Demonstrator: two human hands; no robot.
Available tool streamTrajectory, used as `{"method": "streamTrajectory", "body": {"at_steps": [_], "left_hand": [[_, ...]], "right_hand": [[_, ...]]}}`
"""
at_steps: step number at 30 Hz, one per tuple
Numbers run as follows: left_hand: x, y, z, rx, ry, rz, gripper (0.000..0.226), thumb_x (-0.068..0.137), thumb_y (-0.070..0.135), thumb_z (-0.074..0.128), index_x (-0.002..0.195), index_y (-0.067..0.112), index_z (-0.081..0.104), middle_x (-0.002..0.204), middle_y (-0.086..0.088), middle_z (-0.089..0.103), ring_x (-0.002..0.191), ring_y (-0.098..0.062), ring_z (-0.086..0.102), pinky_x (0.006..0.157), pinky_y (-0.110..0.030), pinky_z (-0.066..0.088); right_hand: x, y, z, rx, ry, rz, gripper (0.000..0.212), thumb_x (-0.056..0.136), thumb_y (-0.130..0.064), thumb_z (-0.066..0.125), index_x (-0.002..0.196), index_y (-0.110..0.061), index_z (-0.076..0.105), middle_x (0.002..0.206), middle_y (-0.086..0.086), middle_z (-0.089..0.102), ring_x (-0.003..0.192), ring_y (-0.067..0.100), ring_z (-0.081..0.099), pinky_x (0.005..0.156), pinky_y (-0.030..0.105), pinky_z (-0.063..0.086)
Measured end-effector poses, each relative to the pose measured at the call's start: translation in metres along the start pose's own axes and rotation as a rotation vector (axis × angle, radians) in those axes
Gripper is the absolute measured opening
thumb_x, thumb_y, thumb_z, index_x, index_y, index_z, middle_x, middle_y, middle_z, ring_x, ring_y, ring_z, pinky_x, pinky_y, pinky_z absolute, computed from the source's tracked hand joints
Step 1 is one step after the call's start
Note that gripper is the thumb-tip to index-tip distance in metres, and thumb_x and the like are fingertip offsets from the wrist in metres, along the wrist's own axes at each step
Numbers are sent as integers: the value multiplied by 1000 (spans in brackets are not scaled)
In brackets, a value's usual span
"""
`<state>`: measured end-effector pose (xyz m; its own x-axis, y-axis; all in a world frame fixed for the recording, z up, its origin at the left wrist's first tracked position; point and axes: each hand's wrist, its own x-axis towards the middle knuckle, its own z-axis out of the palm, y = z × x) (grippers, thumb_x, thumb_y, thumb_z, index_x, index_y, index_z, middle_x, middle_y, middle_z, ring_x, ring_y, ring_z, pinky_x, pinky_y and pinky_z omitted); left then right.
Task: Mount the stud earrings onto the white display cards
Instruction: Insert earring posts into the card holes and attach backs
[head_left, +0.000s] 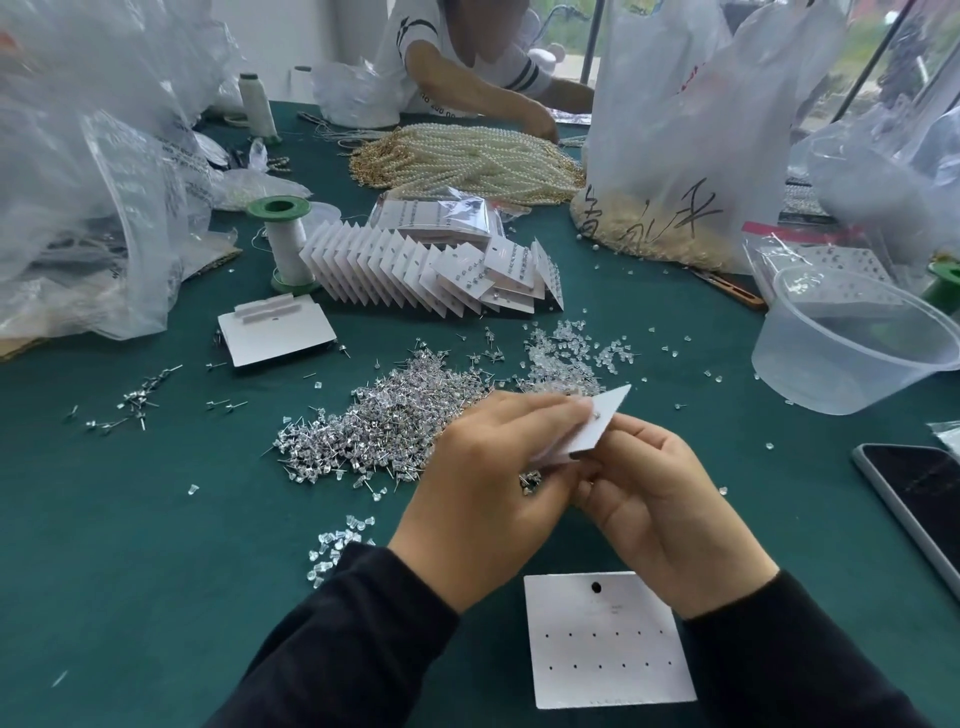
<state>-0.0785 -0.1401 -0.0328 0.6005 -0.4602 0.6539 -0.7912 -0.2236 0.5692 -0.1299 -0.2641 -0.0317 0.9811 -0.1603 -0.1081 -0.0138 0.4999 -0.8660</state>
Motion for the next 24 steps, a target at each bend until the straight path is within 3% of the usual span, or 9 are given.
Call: {"method": "streamTrajectory", "body": {"at_steps": [3, 10, 12, 14, 15, 17, 19, 22, 24], "left_hand": [[1, 0, -2, -46, 19, -38, 31, 70, 5, 67, 101, 5, 69, 98, -6, 71, 87, -13, 65, 78, -19, 50], [2, 0, -2, 31, -12, 19, 20, 75, 2, 64, 94, 3, 70, 91, -4, 71, 84, -15, 65, 77, -25, 50], [3, -1, -5, 10, 54, -40, 15, 78, 5, 63, 90, 7, 71, 80, 2, 69, 69, -3, 57, 67, -15, 46], [4, -4, -9, -20, 151, -155, 10, 80, 13, 61, 81, 10, 71, 60, 0, 62, 54, -9, 48, 52, -20, 41], [4, -5, -10, -62, 182, -232, 12, 80, 17, 60, 76, 12, 70, 54, -4, 58, 52, -14, 47, 49, -26, 40], [4, -6, -10, -194, 216, -387, 16, 78, 25, 58, 66, 17, 66, 52, -4, 58, 50, -13, 48, 48, -27, 41], [4, -7, -10, -268, 236, -498, 19, 74, 28, 57, 61, 14, 62, 55, -4, 61, 52, -11, 52, 50, -27, 45], [4, -8, -9, -320, 245, -580, 25, 71, 30, 58, 66, 6, 63, 68, -17, 67, 61, -30, 61, 55, -43, 52], [4, -11, -10, -393, 244, -635, 22, 69, 29, 59, 66, 9, 65, 69, -12, 70, 64, -30, 65, 54, -41, 53]], "right_hand": [[0, -1, -1, 32, 20, -27, 29, 73, -6, 58, 94, 13, 61, 89, 24, 62, 80, 27, 61, 70, 28, 56], [0, 0, -4, 3, 12, -51, 20, 74, -3, 61, 88, 11, 62, 79, 18, 64, 71, 23, 63, 65, 30, 55], [0, -4, -7, 52, 12, -96, 16, 74, -7, 56, 77, 2, 69, 74, 14, 66, 67, 21, 62, 62, 29, 55], [0, -10, -13, 9, 50, -185, 15, 76, -6, 58, 73, -6, 72, 72, 10, 68, 65, 18, 63, 62, 27, 55], [-1, -13, -18, -138, 114, -256, 18, 81, -4, 58, 74, -9, 73, 73, 7, 70, 66, 17, 64, 63, 25, 55], [0, -17, -32, -736, 324, -414, 22, 85, -1, 60, 76, -17, 73, 74, -1, 70, 67, 10, 63, 64, 15, 51], [2, -15, -39, -1261, 378, -410, 16, 82, -6, 65, 84, -19, 72, 81, -6, 67, 68, 3, 59, 65, 5, 41], [6, -5, -41, -1506, 298, -252, 12, 82, -14, 67, 92, -17, 74, 88, -2, 62, 79, 10, 55, 72, 12, 36], [8, -2, -39, -1536, 321, -291, 8, 80, -12, 68, 86, -14, 74, 83, 1, 63, 80, 17, 55, 72, 23, 37]]}}
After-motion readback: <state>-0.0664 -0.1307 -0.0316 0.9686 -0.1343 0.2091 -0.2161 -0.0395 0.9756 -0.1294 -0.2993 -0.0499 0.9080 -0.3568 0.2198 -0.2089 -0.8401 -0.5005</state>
